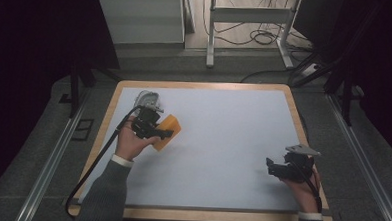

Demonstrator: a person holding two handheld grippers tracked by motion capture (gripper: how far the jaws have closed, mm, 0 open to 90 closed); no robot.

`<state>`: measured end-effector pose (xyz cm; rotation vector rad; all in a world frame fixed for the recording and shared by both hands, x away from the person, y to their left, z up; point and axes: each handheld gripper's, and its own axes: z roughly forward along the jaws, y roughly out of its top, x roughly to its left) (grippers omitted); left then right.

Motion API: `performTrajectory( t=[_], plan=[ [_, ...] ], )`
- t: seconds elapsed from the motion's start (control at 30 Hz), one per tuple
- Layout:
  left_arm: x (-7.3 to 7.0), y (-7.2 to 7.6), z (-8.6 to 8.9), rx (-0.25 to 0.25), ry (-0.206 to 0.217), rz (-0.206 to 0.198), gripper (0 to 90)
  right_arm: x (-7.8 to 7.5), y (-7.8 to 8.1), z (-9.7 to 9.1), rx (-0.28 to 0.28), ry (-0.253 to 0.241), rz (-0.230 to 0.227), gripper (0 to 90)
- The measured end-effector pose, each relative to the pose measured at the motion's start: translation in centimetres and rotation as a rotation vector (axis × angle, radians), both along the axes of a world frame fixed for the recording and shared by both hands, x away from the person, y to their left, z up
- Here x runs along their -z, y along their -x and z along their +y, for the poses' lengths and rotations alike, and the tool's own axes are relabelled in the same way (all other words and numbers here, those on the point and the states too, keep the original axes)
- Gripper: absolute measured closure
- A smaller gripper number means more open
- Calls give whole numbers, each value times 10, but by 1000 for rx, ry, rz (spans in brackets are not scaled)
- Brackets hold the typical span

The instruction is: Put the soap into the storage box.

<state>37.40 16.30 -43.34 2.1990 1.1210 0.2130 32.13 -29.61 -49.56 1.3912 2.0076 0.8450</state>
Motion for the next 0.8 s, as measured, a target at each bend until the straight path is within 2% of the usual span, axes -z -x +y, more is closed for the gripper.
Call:
performTrajectory(
  t=[0.43, 0.8],
  plan=[
    [-3, -4, 3, -11, -2, -10, 611, 0, 0, -1, 4, -1, 0, 49],
    [-2, -14, 11, -26, 8, 1, 612, 0, 0, -1, 6, 1, 3, 49]
  ],
)
